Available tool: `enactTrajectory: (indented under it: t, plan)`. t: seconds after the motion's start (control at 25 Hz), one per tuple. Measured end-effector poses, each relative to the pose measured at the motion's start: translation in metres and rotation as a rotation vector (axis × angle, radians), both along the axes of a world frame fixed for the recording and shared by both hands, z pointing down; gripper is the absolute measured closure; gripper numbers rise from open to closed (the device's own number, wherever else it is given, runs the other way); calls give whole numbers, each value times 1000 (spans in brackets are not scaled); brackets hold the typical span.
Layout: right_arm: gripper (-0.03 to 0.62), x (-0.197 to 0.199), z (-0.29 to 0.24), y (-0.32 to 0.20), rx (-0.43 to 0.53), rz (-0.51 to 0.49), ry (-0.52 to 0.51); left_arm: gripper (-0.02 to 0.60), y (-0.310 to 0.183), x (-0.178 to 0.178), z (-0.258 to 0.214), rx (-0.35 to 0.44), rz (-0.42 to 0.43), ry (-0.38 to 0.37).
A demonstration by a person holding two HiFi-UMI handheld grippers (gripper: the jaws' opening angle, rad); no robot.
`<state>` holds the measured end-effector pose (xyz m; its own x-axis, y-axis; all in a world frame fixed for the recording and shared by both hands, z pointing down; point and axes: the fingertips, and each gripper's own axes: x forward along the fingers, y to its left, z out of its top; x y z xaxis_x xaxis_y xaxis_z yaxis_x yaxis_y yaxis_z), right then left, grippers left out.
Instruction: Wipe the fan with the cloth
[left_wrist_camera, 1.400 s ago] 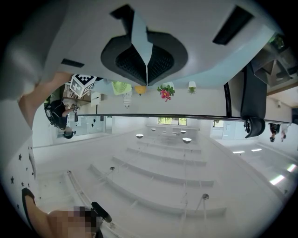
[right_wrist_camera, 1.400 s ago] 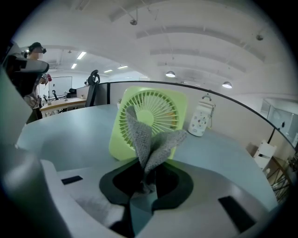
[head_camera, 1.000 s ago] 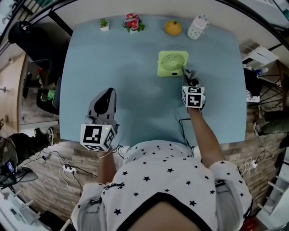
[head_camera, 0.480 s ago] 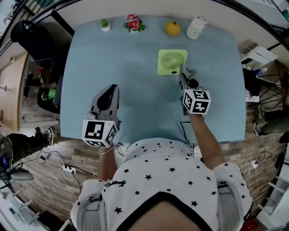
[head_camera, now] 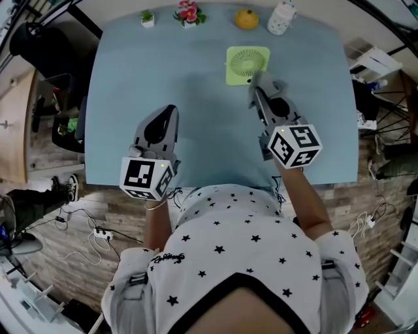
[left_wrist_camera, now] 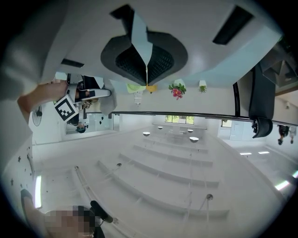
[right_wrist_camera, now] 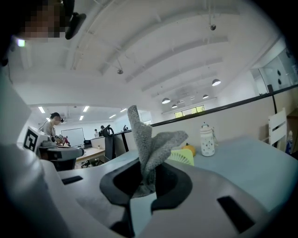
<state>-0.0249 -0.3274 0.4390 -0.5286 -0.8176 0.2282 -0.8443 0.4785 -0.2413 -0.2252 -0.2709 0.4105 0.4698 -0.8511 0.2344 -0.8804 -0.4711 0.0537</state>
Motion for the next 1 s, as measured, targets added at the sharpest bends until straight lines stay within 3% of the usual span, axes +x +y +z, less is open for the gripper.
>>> enactTrajectory:
  t: [1.0]
  plan:
    - [546,0,-25,51,31,-26,-39,550,33,14,-5,12,38,-4]
